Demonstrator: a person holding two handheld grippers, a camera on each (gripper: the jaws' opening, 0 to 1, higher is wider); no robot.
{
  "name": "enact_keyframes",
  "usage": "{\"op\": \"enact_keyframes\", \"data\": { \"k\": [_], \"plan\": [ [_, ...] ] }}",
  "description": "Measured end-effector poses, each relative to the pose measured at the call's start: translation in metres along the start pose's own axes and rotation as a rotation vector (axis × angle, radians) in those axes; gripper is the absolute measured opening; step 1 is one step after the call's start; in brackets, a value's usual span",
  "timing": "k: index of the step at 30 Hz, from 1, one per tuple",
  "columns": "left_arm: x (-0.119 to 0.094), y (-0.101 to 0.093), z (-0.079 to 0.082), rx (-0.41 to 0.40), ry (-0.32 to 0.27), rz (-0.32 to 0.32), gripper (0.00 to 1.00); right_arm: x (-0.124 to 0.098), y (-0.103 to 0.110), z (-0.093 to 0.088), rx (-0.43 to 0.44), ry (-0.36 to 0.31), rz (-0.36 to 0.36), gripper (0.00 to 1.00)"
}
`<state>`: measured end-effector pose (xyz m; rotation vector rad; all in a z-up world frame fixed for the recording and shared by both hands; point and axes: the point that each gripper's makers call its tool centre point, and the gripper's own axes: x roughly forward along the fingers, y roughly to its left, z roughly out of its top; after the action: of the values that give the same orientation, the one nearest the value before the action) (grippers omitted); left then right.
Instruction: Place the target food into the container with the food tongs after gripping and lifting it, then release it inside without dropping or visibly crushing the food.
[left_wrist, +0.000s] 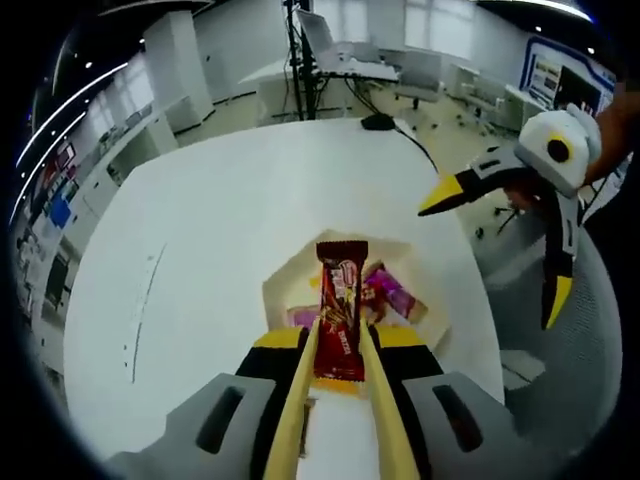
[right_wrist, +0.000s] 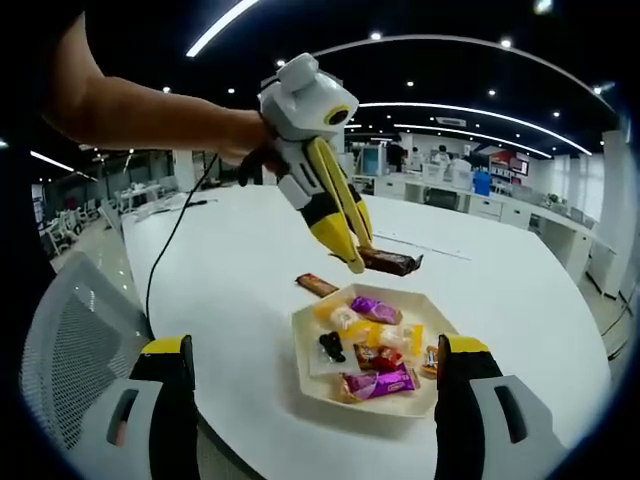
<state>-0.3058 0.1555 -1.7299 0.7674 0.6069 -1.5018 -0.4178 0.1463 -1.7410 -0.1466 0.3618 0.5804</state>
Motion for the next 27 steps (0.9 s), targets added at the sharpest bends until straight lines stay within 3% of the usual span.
{"op": "enact_keyframes", "data": {
  "k": [12, 27],
  "plan": [
    [-0.007, 0.005, 0.009, -0.021, -0.093, 0.017, 0.26, 0.000, 0.000, 0.000, 0.004, 0.002, 0.001, 0.99],
    [-0.019, 0.011, -0.004, -0.020, -0.109, 0.036, 0.26, 0.000, 0.000, -0.001, 0.006, 0.005, 0.000, 0.99]
  ]
}}
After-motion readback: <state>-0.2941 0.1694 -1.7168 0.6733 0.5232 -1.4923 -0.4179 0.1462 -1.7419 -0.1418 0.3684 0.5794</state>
